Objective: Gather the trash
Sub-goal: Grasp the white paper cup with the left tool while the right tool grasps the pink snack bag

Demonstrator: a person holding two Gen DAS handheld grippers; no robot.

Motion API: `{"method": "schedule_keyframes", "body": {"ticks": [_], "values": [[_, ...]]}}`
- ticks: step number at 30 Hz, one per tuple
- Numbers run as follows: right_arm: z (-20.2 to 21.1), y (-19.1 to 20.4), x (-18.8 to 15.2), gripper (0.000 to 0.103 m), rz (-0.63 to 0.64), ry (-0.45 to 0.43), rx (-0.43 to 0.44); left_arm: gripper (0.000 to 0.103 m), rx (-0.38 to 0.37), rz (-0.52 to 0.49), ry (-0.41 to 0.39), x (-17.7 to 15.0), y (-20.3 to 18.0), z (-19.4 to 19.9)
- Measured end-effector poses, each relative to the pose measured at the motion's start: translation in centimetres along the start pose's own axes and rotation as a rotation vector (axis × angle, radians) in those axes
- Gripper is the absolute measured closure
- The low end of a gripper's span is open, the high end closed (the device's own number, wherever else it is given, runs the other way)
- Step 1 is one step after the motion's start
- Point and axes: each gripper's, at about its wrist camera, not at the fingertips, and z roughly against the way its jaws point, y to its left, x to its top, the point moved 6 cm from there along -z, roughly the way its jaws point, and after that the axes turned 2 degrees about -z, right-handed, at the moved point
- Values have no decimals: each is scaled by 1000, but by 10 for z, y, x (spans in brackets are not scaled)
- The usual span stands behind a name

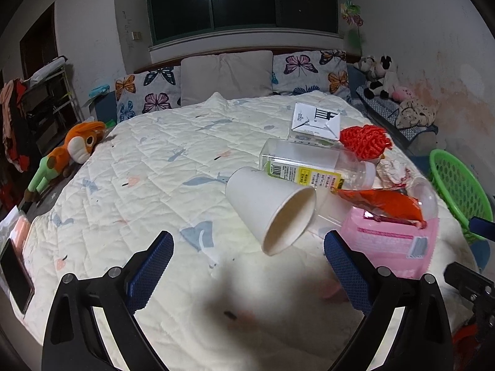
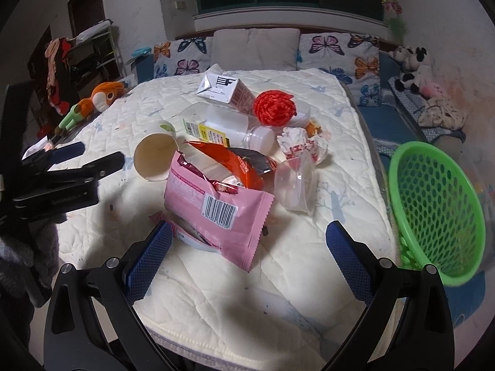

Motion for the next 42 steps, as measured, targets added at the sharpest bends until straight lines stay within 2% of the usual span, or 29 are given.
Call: {"method": "schedule_keyframes", "body": {"ticks": [1,3,12,17,26,31,40,42], "values": [[-2,0,1,5,4,2,4,10,0,-1,6,1,0,-5],[-5,2,4,5,20,6,14,19,2,-3,19,3,0,-14],[-21,15,15,5,107,41,76,35,-6,-15,63,7,2,-49],[-34,28,21,5,204,73,110,46,-21,-9,78,6,2,-59],[-61,40,21,5,358,142,110,65,-43,-6,100,6,10,-72],[-72,44,14,6,440,165,74,73,-62,-1,113,5,11,-77],[-80,41,9,23,459,181,52,82,-64,-9,117,6,14,-82],[-78,40,8,31,447,180,57,85,-64,-6,117,7,15,-82]]}}
